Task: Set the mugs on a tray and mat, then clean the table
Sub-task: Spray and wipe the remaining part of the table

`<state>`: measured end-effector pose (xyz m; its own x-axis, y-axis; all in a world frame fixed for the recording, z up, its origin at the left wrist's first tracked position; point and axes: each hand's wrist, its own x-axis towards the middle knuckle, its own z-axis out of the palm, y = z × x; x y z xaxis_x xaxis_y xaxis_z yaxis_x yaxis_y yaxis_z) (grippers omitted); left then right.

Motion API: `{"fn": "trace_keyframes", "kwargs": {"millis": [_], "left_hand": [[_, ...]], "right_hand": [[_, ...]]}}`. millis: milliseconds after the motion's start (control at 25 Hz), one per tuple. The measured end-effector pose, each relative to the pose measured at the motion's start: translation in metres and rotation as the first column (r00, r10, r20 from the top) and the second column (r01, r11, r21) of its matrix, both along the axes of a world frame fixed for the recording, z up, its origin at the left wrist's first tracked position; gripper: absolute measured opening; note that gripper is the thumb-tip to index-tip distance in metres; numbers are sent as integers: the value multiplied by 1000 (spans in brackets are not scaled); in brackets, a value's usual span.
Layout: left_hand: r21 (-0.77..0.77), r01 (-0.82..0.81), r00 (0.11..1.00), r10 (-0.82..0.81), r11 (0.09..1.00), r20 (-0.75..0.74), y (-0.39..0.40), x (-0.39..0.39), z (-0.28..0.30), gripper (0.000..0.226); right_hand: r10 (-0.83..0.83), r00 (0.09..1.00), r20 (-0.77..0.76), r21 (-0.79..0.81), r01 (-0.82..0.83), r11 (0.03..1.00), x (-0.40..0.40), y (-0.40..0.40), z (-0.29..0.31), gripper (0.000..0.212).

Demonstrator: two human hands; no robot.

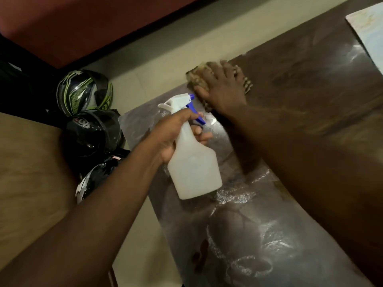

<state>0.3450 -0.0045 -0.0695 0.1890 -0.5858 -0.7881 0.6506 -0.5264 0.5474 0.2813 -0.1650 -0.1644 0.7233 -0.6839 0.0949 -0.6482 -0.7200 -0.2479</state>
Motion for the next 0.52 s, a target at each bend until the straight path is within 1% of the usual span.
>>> {"fn": "trace_keyframes", "kwargs": {"millis": [40,80,120,160,200,240,280,320,360,400,440,480,520], "left_hand": [[4,-5,1000,5,1000,-4,2,-3,1,14],[9,-1,1000,1,1000,-7,4,-6,3,15],[26,5,1000,-5,1000,3,7,-10,4,16],[42,9,1000,-9,999,20,10,-16,6,18],[52,11,998,-14,999,53,13,-21,7,20],[58,18,995,-23,998,98,16,-27,6,21],[63,30,989,-38,998,145,18,-32,3,23],[74,34,982,-47,997,184,20,-39,-1,24],[86,33,976,-50,996,213,23,-49,-5,24],[97,35,972,-56,995,228,25,-59,-7,24],[109,33,971,-58,994,231,28,-69,-8,25],[119,16,972,-43,993,230,29,-80,-7,27],[126,-6,972,-24,992,232,30,-92,-3,28]], "right_hand": [[160,987,-9,-35,-160,987,-20,18,-5,54],[240,971,-9,-73,-240,968,-47,24,-12,55],[252,968,-25,-81,-253,964,-69,15,-8,56],[179,984,-22,-72,-181,981,-80,-5,-3,57],[17,1000,-19,-27,-17,1000,-80,-22,1,57],[-116,993,-20,8,116,993,-73,-26,4,55],[-167,985,-41,4,167,986,-66,-18,7,52],[-133,991,-21,-39,132,991,-64,0,3,49],[-5,1000,12,-79,6,997,-72,25,0,48],[176,984,24,-146,-171,974,-94,45,-8,47],[316,949,-12,-180,-313,933,-122,52,-13,46],[375,925,-54,-196,-379,904,-143,45,-12,46],[338,939,-59,-184,-343,921,-152,32,-7,47]]}}
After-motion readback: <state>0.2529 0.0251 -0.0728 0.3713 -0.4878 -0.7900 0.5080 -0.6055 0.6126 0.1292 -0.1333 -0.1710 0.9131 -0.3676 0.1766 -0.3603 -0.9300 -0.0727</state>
